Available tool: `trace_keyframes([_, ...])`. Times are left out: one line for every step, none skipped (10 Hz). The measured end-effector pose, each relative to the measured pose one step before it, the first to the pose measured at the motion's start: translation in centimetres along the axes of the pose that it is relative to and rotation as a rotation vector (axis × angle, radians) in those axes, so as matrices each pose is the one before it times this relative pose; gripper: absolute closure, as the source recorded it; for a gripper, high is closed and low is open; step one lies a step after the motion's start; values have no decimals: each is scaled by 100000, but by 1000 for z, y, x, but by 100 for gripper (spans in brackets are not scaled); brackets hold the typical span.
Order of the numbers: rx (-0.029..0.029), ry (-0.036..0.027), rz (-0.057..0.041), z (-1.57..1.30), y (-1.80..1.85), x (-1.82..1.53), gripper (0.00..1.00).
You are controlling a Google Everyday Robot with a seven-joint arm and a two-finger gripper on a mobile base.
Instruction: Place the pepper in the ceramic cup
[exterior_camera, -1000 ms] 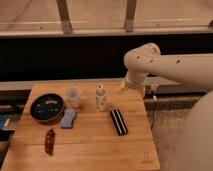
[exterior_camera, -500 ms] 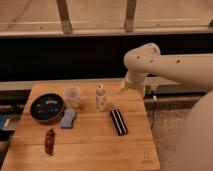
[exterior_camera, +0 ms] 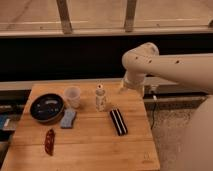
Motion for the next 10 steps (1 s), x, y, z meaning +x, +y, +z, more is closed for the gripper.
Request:
trace_keyframes([40,-758,-3390,-506,1924,135,33])
trace_keyframes([-114,-402,-3677,-432,2319,20,33])
trace_keyframes([-305,-68,-3789,-421,2519,-62,33])
trace_keyframes([-463,16,-3316,-295,2227,-91,33])
trace_keyframes([-729,303,-5680,-309,3648,144,33])
trace_keyframes([-814,194,-4705,-210,2961,247,33])
trace_keyframes([-114,720,-3551,-97,1995,487,33])
trace_keyframes([-1022,897,-5543,-90,3303,921,33])
trace_keyframes([-1400,1652,-6570,205,3551,1223,33])
trace_keyframes([-1101,1271,-4266,215,1953,706,33])
